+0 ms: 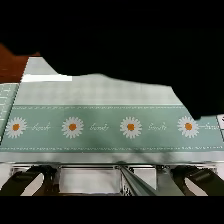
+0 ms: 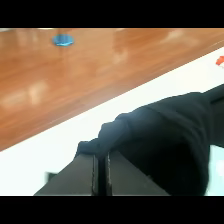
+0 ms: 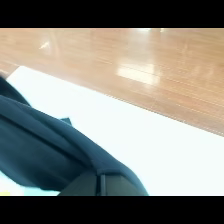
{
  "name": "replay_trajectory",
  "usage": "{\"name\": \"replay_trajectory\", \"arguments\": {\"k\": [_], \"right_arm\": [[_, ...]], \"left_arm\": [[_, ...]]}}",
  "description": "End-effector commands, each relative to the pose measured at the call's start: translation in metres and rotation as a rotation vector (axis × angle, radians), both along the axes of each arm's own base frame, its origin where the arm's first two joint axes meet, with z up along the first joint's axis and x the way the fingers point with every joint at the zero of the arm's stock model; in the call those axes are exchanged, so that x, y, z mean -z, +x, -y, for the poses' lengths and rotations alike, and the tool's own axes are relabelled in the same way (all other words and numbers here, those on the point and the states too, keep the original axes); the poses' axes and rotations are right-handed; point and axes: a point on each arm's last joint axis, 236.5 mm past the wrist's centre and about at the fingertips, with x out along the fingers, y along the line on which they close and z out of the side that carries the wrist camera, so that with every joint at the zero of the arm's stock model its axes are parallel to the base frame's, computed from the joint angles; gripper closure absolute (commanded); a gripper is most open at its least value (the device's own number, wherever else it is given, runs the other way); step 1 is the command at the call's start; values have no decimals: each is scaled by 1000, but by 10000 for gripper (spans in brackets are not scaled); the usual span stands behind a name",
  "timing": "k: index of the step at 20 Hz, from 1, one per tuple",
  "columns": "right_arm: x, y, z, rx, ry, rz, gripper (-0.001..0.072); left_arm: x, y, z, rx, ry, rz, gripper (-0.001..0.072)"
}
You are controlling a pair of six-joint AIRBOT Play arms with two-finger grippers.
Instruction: Fold the shirts.
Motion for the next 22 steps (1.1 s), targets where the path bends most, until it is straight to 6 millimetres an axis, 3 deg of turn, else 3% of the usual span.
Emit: {"name": "replay_trajectory", "arguments": {"k": [1,5,7,9,12,14,17,20,21,22], "right_arm": [[7,-39,12,-2,-26,-42,694],[48,-51,7,-50,-80,-209,694],[88,-43,4,-53,-116,-333,694],[139,-26,-3,-57,-132,-457,694],[221,21,-10,5,-119,-541,694],[259,71,7,158,-128,-538,694],[286,155,20,307,-7,-481,694],[325,211,10,346,244,-542,693],[337,224,7,350,322,-569,678],[345,234,7,357,394,-595,502]], "left_arm": [[13,-39,-12,-38,56,-64,684],[54,-60,-11,-19,79,-228,684],[87,-57,-11,-15,84,-320,684],[132,-43,-10,-15,78,-445,684],[208,3,-12,-72,12,-581,684],[251,40,-17,-143,-47,-616,684],[320,81,-17,-209,-74,-688,684],[379,101,8,-188,-51,-795,682],[394,107,18,-183,-60,-821,677],[406,112,26,-179,-77,-851,589]]}}
